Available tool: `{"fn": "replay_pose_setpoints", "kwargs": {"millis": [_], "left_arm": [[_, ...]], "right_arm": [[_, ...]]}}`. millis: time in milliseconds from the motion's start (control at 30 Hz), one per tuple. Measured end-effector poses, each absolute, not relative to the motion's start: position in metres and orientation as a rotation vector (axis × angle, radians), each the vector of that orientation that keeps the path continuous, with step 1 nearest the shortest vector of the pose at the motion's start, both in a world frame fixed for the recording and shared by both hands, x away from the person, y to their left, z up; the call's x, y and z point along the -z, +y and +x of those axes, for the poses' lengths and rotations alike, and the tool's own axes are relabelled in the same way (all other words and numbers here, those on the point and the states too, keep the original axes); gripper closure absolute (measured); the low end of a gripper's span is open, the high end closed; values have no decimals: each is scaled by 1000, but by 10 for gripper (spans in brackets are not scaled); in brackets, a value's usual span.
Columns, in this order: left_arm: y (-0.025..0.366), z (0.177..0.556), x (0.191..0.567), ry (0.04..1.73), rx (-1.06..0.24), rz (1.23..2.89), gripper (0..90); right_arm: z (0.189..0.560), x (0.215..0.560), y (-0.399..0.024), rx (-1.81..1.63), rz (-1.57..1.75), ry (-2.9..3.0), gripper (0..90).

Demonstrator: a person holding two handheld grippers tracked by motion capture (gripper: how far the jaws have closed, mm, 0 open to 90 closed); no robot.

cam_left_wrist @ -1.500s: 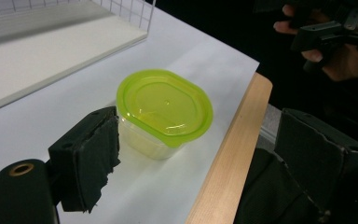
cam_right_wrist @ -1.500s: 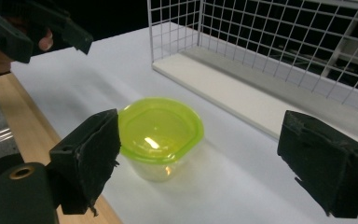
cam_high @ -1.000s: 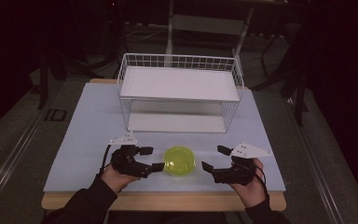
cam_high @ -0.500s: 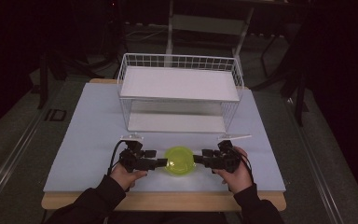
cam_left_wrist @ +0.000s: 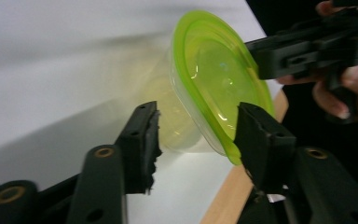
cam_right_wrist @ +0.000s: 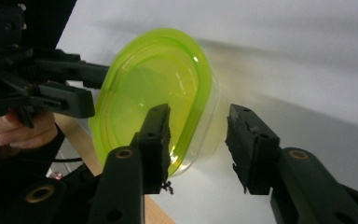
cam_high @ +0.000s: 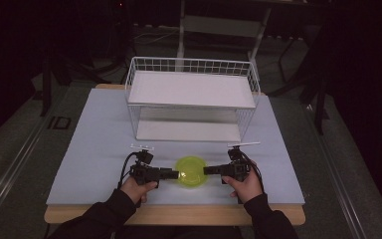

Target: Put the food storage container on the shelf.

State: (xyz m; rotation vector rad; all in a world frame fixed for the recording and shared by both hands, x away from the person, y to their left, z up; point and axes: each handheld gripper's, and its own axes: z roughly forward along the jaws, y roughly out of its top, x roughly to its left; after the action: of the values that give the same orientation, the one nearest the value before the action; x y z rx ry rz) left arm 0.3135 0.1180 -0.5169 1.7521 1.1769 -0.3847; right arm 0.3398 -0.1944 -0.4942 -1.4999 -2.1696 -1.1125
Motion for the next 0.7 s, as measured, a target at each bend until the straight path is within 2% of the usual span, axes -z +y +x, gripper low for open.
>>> {"fn": "replay_pose_setpoints", "kwargs": {"millis": [100, 300, 433, 700], "left_arm": [[118, 314, 516, 1168, 407, 1744, 669], [116, 310, 517, 1213, 443, 1730, 725], [118, 307, 512, 1258, 419, 1709, 811], [122, 304, 496, 1236, 390, 1690, 825]], "right_arm": [[339, 495, -194, 1123, -1495, -2148, 725], [332, 491, -189, 1144, -1504, -2157, 774], [326, 484, -186, 1185, -1484, -2202, 805], [318, 469, -179, 1231, -1462, -2298, 804]]}}
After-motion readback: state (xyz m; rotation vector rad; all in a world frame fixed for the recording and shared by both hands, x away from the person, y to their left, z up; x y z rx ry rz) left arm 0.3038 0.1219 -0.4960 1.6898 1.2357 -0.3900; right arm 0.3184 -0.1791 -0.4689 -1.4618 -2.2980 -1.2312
